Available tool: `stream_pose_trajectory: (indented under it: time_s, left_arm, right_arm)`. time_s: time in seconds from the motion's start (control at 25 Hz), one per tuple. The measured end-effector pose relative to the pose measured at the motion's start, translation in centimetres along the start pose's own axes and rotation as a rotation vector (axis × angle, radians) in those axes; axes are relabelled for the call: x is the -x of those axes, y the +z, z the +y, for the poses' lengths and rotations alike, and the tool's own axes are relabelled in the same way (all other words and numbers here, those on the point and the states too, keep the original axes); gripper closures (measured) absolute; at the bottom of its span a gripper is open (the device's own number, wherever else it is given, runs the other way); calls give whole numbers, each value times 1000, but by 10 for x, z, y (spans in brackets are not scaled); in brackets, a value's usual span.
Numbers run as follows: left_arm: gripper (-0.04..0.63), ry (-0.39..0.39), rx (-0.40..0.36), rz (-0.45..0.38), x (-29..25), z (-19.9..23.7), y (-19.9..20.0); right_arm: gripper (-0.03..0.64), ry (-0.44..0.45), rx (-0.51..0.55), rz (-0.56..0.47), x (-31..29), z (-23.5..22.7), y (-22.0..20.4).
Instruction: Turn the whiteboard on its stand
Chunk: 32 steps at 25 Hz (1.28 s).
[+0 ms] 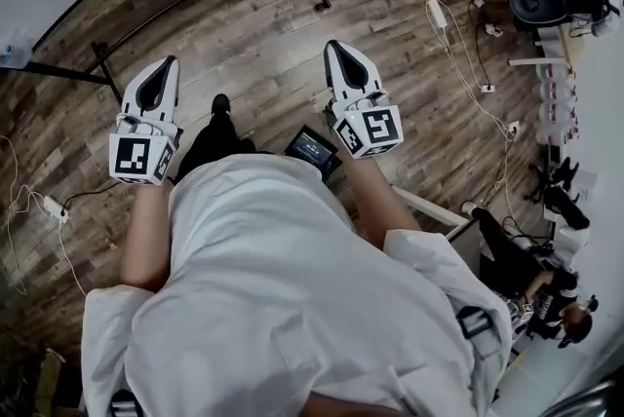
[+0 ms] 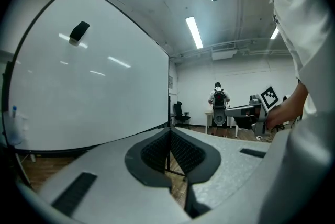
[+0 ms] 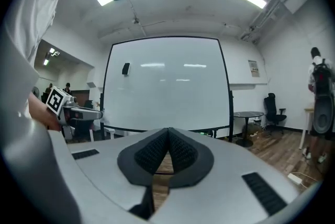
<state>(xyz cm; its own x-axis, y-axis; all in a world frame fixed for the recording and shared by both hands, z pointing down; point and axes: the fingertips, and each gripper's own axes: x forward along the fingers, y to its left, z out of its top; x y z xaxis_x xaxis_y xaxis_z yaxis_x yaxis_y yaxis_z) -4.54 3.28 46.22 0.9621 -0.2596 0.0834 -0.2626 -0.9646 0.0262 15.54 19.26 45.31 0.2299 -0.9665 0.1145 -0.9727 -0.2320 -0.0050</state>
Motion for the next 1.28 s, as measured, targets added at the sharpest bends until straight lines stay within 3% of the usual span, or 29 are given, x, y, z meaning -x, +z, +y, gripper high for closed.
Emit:
stream_pose_trajectory:
  time_s: [0.2,0.68,1.28]
  left_arm:
    - [591,17,16,0,32,-2,1]
    - [591,50,54,-25,89,46,0]
    - [589,110,75,-71,129,89,6]
  right_arm:
    - [620,-33,-3,-4,30,22,-10]
    - [620,-43,38,-3,26,97,-9]
    - [620,-79,54,-12,12,131,-5]
